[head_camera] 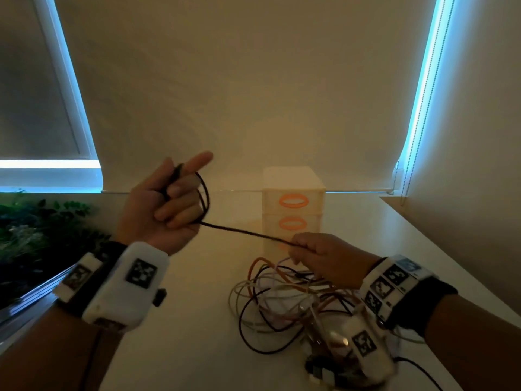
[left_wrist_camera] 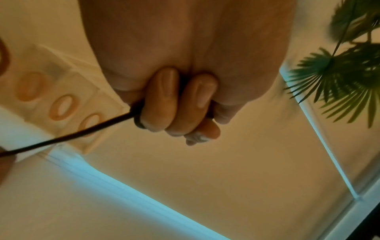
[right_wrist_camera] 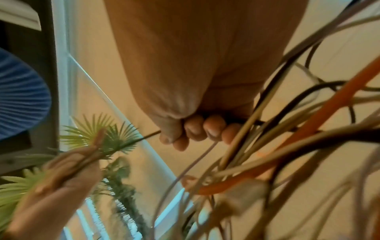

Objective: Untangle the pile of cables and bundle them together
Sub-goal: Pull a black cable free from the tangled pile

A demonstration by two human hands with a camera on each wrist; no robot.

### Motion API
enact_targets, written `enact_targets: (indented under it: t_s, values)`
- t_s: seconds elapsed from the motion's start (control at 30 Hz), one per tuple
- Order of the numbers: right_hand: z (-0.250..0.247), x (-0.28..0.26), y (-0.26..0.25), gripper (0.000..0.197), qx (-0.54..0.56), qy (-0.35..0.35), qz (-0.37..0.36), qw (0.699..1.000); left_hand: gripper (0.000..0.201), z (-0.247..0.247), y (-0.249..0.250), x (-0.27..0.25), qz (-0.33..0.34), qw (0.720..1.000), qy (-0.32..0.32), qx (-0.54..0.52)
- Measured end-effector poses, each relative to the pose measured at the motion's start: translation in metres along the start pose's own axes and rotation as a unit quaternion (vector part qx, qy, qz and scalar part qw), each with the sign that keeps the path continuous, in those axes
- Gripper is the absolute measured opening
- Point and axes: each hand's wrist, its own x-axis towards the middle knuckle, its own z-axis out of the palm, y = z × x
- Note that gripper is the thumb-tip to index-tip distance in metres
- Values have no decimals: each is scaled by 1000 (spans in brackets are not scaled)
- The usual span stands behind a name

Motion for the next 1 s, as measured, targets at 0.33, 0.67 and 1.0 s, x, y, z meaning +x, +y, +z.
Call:
enact_targets:
  t_s: [0.33,0.67,1.0]
  values:
    - [-13,46,-33,29,38,51,47,997,55,13,-76,0,-193,964,54,172]
    - [-24,28,-66,35,13,66,4,998,64,5,-88,6,-182,950,215,138]
    - [16,15,-59,26,-53,-34,-115,991,56,8,-75,32,72,949,302,51]
